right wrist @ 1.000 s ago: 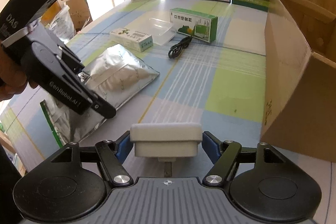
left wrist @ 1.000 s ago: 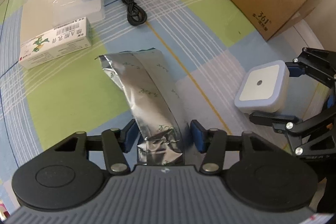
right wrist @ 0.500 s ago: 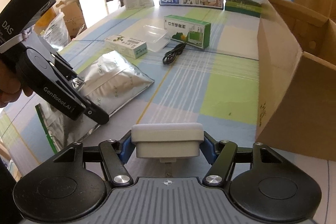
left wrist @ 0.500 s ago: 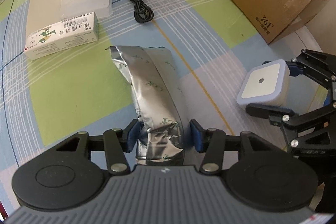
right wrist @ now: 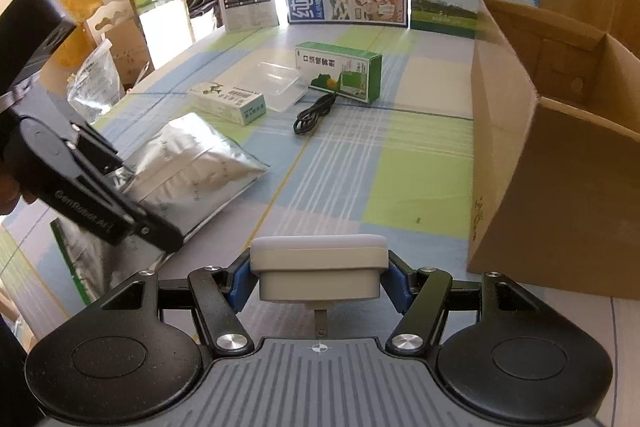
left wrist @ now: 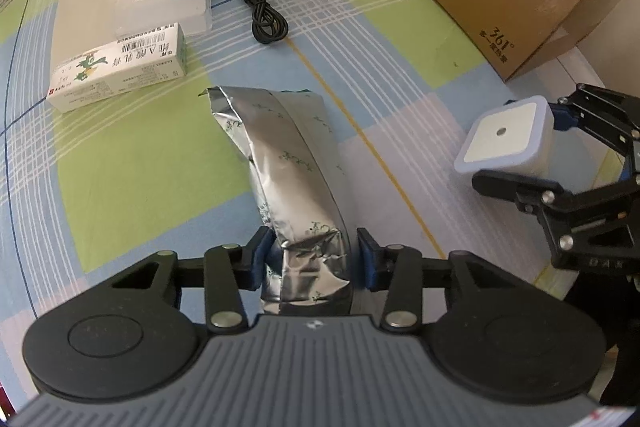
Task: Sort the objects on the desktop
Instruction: 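Lift and carry the foil bag and white plug with both tools over the cardboard box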
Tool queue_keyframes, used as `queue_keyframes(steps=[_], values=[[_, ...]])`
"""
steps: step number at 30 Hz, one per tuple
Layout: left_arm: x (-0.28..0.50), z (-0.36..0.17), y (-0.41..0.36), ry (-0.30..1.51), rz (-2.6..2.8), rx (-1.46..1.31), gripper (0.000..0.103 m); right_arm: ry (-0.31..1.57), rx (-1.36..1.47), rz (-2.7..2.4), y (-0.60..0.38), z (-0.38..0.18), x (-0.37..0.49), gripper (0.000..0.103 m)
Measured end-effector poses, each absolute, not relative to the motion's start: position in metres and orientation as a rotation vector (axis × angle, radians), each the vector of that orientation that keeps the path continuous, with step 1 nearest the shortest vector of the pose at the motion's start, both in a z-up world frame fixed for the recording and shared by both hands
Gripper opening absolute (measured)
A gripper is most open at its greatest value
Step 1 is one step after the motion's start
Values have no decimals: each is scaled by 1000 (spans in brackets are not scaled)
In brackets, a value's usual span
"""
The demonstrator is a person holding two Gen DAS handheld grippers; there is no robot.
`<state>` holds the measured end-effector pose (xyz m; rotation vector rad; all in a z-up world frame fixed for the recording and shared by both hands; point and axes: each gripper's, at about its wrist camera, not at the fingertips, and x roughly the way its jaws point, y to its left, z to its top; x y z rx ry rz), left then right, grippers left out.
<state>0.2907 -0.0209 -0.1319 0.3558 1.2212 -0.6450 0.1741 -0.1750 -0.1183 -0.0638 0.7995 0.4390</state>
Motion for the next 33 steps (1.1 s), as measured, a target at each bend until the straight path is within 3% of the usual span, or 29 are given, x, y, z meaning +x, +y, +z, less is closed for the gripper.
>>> queue_keyframes(steps=[15, 33], values=[[256, -81, -17, 1149, -671, 353, 38, 705, -28, 404, -184, -63, 136, 62], [215, 0, -86, 969, -784, 320, 38, 533, 31, 202, -274, 9, 115, 62]])
